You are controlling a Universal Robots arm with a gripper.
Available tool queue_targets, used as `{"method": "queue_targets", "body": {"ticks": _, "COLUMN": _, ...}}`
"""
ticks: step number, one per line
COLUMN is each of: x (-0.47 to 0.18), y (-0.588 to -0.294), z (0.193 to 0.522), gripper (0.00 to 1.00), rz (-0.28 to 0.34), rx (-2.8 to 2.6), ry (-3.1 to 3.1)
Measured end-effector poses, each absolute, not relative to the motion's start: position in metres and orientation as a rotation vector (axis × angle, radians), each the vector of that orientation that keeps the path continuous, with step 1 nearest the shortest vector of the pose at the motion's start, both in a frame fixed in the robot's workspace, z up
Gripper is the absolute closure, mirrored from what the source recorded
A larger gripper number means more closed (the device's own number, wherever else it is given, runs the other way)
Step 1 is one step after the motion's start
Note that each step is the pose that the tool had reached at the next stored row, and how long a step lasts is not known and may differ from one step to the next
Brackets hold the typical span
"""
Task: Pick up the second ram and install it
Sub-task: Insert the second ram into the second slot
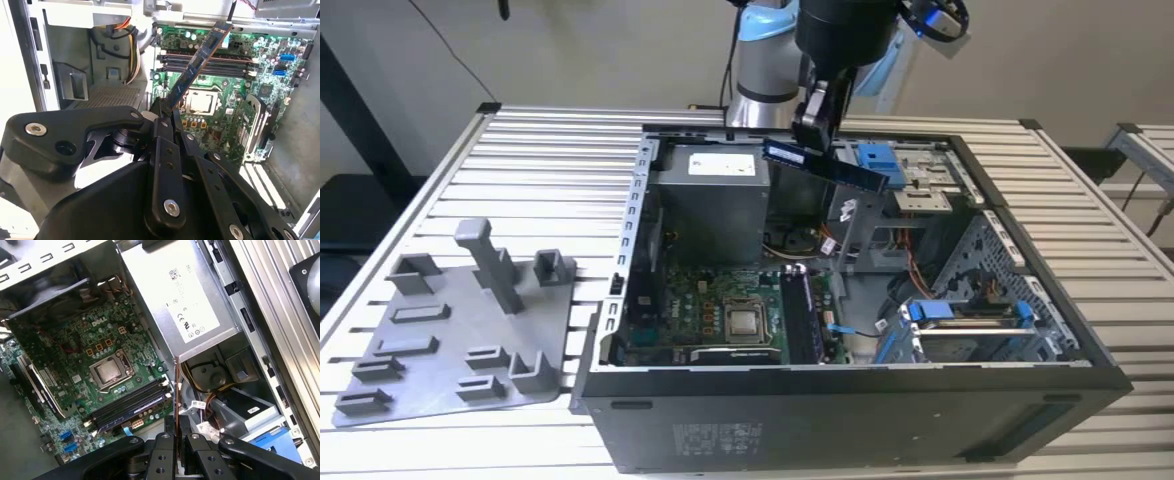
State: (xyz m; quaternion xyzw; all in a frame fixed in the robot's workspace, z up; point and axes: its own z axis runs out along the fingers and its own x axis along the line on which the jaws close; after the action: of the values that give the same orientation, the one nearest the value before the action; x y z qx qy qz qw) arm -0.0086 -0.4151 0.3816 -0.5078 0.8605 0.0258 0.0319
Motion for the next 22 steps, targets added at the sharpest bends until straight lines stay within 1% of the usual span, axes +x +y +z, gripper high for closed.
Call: {"method": "queue_targets", "body": {"ticks": 22, "x": -0.0086, "y": -0.4151, "z": 0.3795, "gripper": 0.86, "rz": 0.065, "rx": -1.304, "ry": 2.784}}
